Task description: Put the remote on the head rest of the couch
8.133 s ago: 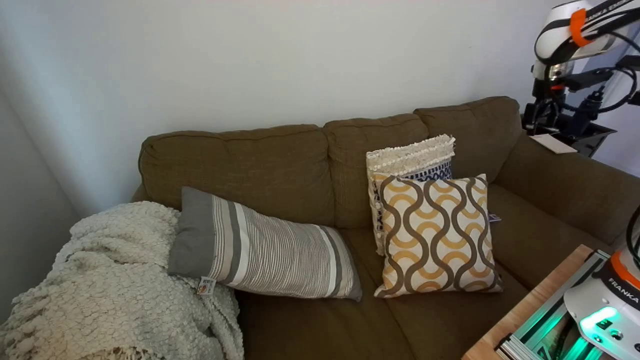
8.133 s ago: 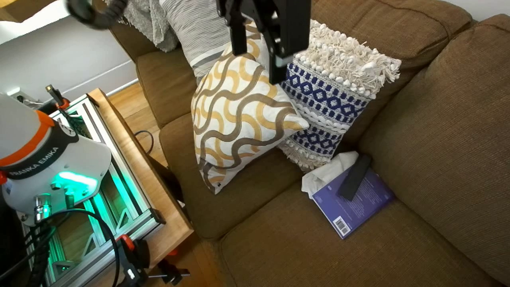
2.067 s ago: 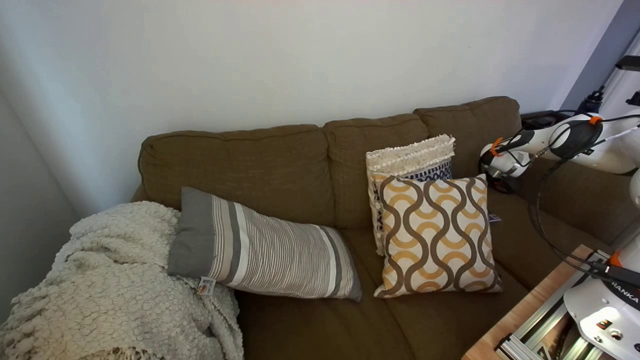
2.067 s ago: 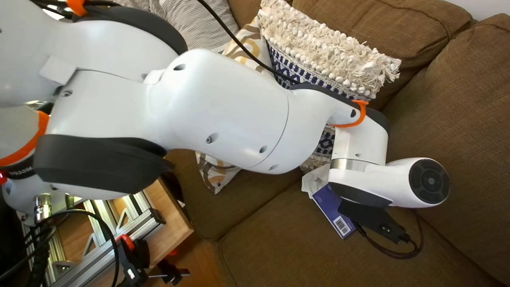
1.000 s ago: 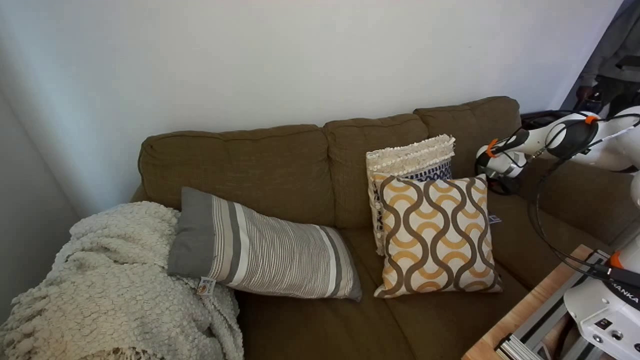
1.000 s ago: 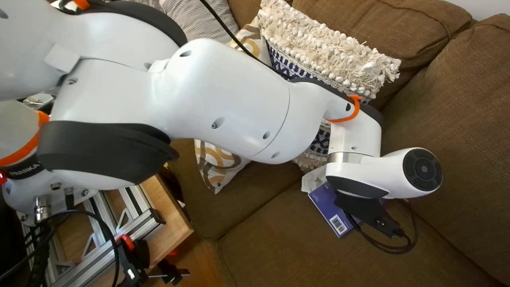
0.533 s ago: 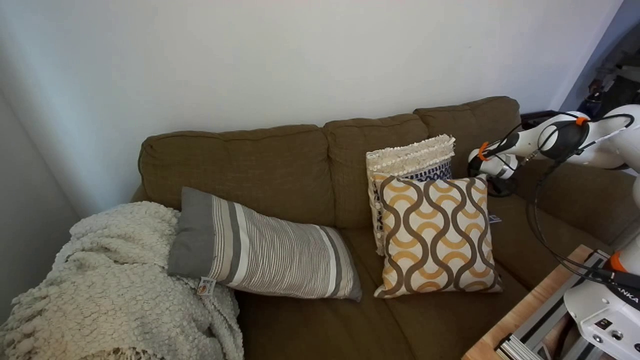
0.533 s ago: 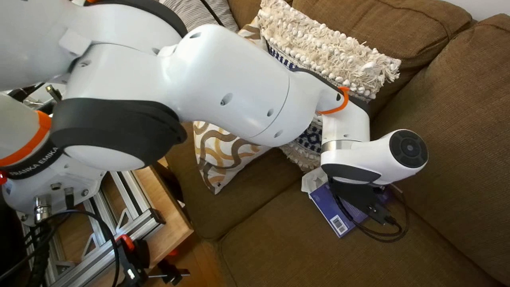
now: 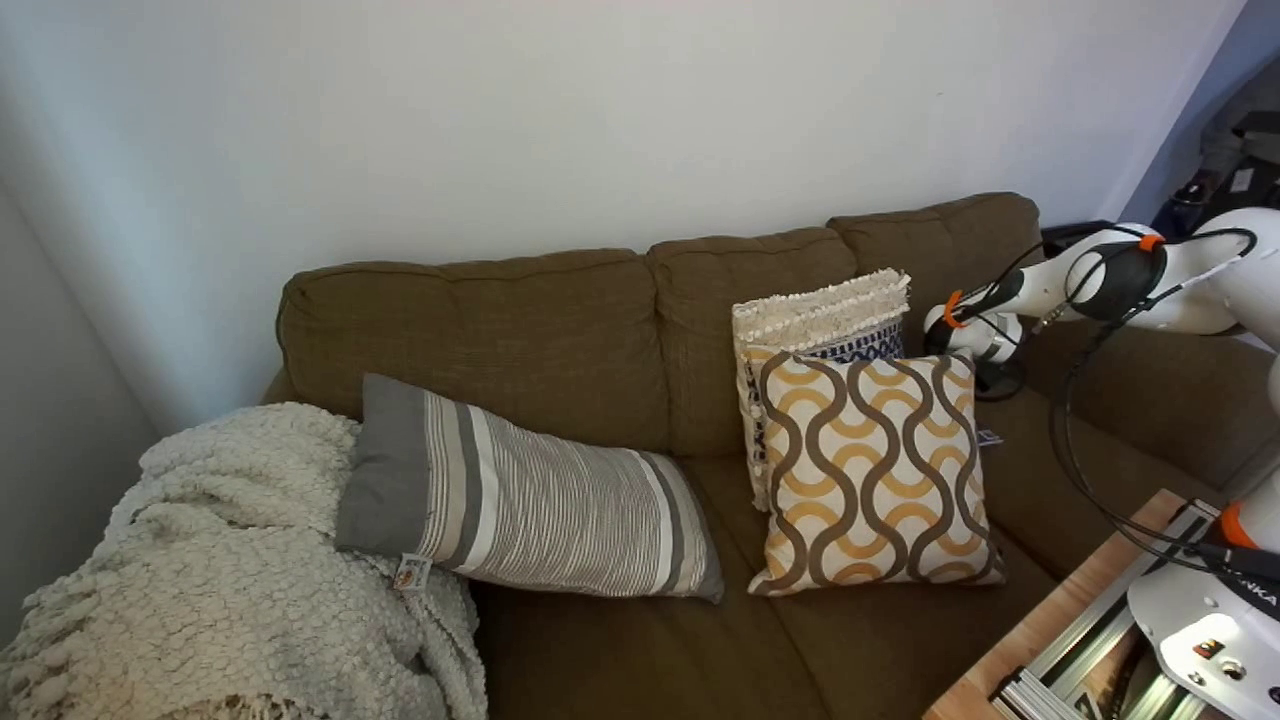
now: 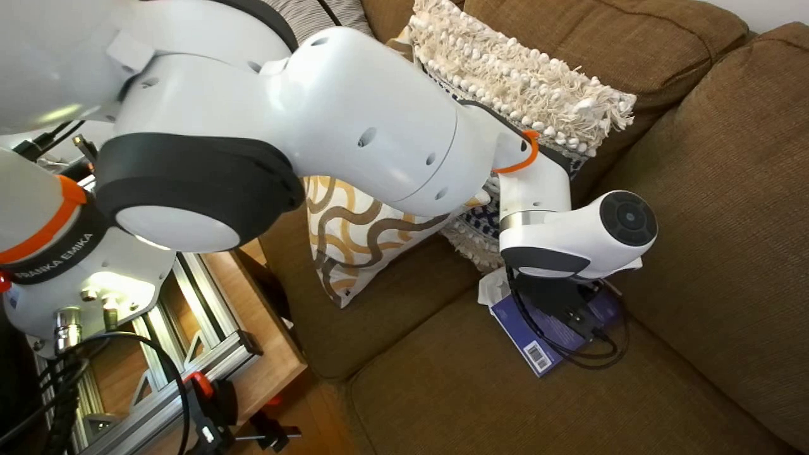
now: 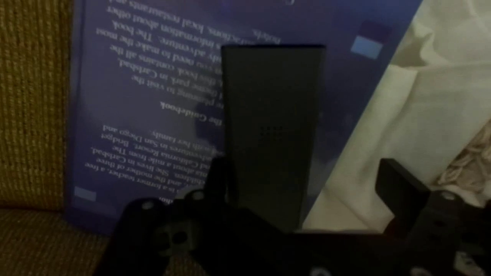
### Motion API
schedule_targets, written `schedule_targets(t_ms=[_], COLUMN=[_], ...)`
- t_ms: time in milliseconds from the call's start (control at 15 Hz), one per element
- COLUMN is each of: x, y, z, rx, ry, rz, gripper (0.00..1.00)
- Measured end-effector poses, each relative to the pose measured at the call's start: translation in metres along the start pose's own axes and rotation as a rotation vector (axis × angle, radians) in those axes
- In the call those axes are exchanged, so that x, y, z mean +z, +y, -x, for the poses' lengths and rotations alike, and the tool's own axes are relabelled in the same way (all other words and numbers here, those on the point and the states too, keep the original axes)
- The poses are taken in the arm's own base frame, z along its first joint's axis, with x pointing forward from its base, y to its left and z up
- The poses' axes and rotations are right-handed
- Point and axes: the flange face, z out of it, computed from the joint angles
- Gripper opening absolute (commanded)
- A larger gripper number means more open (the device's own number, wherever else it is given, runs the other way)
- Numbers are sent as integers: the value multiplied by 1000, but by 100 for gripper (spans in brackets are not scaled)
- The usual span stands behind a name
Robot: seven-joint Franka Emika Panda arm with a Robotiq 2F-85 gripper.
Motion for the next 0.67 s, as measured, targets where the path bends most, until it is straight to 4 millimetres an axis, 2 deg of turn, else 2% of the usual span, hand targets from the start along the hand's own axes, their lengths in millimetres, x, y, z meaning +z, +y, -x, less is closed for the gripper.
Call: schedule_targets(t_ms=[133,200,267,400,667], x=[-2,-4,-6,-10,-10], y=[5,10,16,27,34], z=[6,10,15,26,39], rx=[21,35,49,74,104], ry=[0,2,4,6,-3], rz=[3,7,11,18,7], gripper=[100,94,72,69,37])
